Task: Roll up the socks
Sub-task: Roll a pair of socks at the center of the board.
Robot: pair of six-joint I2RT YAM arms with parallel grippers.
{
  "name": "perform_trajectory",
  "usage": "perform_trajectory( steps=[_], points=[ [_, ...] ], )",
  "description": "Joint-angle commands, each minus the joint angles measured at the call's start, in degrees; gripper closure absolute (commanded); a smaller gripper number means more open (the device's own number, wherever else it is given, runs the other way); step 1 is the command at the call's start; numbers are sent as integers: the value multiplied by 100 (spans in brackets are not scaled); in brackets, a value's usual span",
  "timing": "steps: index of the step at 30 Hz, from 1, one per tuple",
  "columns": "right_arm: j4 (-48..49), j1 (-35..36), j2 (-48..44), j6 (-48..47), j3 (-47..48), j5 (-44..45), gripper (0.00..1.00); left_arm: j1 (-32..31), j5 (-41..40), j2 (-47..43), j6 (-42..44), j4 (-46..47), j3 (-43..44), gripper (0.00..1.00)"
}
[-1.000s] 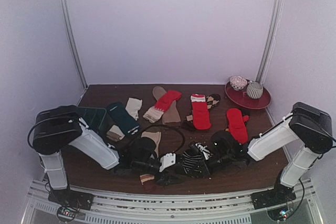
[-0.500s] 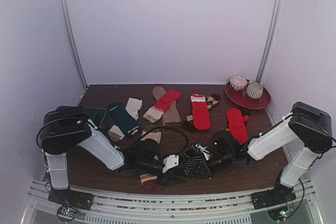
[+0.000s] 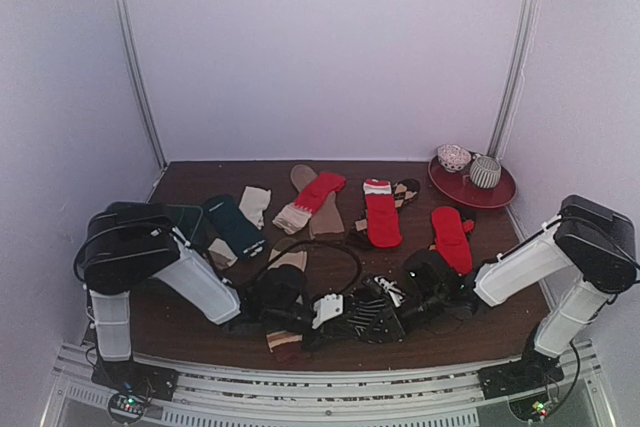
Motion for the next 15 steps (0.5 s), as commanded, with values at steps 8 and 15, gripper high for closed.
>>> perform_trajectory(
  steps=[8,15],
  points=[
    [-1017,18,-664,-344,-268,400,69,-9,-506,115,-1120,-1371,150,100],
    [-871,328,-2402,-1001,-622,1944,58,37,-56,37,-1926,-2365,249,100]
  ],
)
